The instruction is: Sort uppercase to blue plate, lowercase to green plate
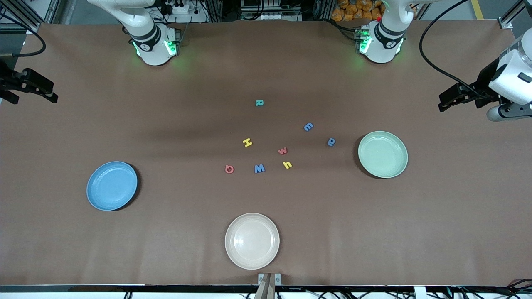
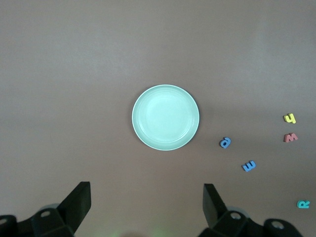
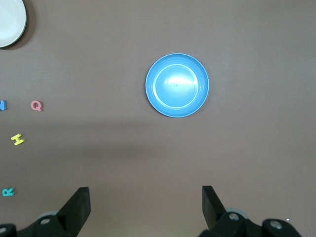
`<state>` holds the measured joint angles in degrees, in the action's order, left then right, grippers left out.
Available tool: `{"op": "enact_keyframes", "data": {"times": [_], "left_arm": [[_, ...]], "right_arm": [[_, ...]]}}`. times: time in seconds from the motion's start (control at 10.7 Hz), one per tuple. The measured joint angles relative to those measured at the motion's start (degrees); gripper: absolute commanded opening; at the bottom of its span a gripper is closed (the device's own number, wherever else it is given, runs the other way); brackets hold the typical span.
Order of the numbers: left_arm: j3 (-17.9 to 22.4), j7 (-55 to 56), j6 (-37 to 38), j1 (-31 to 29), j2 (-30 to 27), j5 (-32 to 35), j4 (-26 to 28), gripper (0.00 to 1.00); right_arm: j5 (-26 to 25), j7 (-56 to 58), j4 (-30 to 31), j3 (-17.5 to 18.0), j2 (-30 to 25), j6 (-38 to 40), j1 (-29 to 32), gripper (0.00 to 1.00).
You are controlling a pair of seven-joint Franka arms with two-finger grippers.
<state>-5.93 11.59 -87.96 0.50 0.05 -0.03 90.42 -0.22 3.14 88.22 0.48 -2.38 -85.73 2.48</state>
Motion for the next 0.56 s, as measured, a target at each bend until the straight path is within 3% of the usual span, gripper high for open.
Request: {"op": "enact_keyframes", "data": {"times": [0.56], "left_arm": [[-0.01, 0.0, 0.0, 0.0, 0.0, 0.0, 0.38, 1.0]], "right_arm": [[0.02, 0.0, 0.0, 0.13, 0.0, 0.0, 0.0, 1.0]]}}
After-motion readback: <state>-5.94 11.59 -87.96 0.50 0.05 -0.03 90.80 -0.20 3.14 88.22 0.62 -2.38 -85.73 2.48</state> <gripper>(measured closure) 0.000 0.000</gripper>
